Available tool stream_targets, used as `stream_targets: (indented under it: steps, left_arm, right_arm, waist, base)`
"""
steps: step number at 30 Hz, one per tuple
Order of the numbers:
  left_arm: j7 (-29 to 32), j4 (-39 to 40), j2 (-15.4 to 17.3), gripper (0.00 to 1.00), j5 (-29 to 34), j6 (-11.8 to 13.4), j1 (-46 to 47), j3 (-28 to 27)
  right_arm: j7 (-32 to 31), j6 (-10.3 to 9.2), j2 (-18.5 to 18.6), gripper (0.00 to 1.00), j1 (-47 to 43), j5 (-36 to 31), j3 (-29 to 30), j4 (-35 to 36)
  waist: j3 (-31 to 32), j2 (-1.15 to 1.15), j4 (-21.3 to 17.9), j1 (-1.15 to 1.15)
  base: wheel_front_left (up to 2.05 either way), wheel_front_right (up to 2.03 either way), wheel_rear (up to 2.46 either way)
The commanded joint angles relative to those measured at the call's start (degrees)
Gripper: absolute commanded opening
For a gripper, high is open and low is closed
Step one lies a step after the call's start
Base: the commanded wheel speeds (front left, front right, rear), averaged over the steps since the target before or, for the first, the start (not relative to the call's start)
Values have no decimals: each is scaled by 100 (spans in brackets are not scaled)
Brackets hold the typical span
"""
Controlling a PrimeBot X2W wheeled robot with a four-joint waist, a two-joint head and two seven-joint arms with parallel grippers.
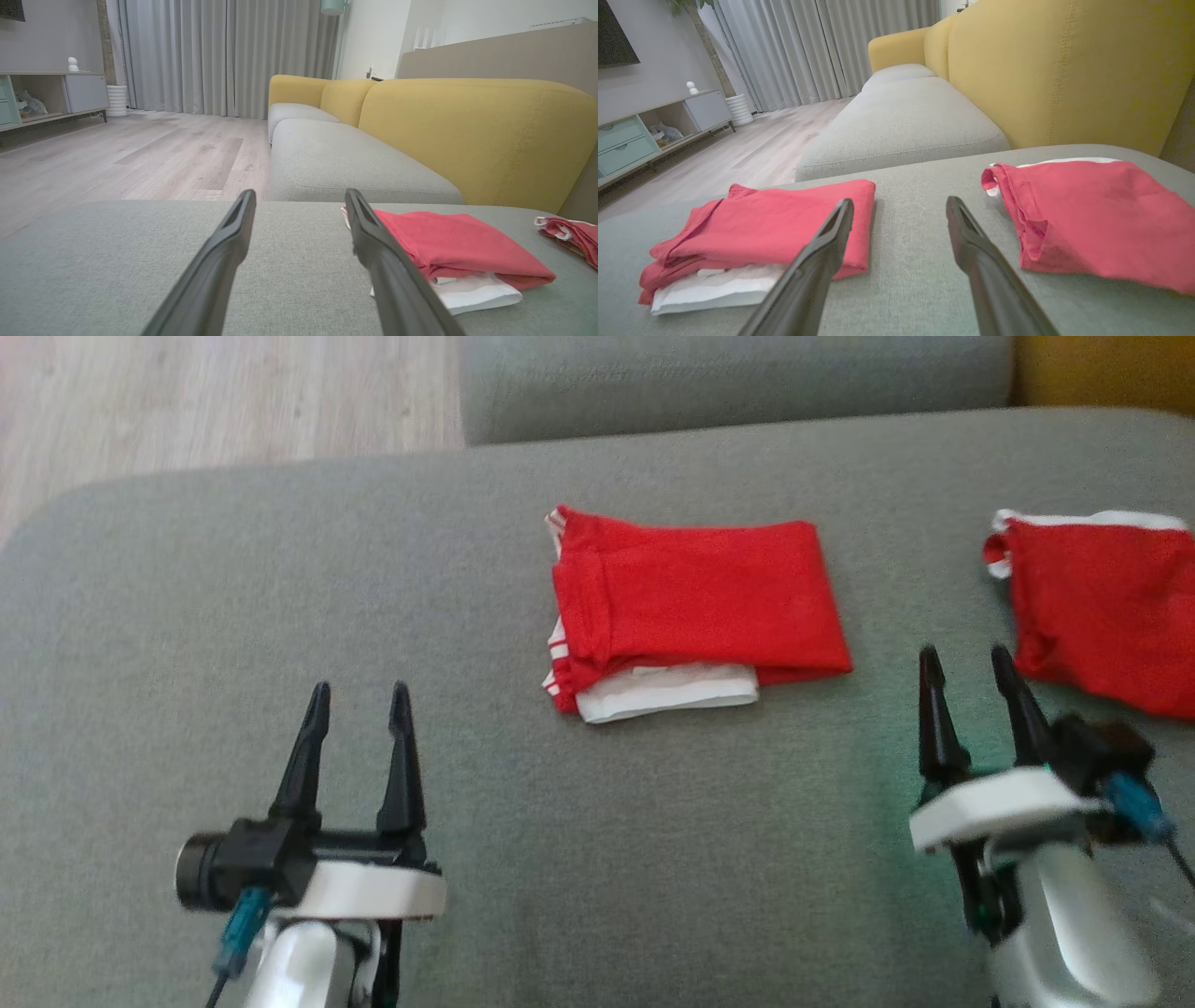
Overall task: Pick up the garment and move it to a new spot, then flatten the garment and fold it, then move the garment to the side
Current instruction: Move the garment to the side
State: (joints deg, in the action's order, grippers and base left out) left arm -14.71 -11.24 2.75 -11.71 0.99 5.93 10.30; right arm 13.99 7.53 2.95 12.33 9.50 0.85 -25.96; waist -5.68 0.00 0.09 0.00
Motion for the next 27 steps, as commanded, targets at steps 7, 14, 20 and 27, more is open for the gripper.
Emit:
stream_targets:
  steps: [7, 14, 20, 27]
  left_arm:
    - [-29, 119, 13, 100, 73, -42, 619, 58]
    - [-29, 52, 13, 100, 81, -64, 929, 273]
    - [-29, 104, 13, 100, 47, -24, 1071, 381]
    - [-29, 143, 13, 100, 98, 9, 1023, 395]
  right_arm:
    - [-471, -4, -7, 100, 1180, 150, -51, -512]
    - [-1019, -4, -7, 100, 1959, 490, 6, -1663]
    - [-1304, -4, -7, 100, 2337, 431, -28, -2585]
    - [-1056, -4, 57, 0, 2576, 276, -282, -3151]
  waist:
    - [-616, 0, 428, 0]
    - [-873, 0, 708, 0]
    - [-919, 0, 819, 0]
    - [-792, 0, 769, 0]
  base:
    - [0, 0, 0]
    - [0, 0, 0]
    - [0, 0, 0]
    - [0, 0, 0]
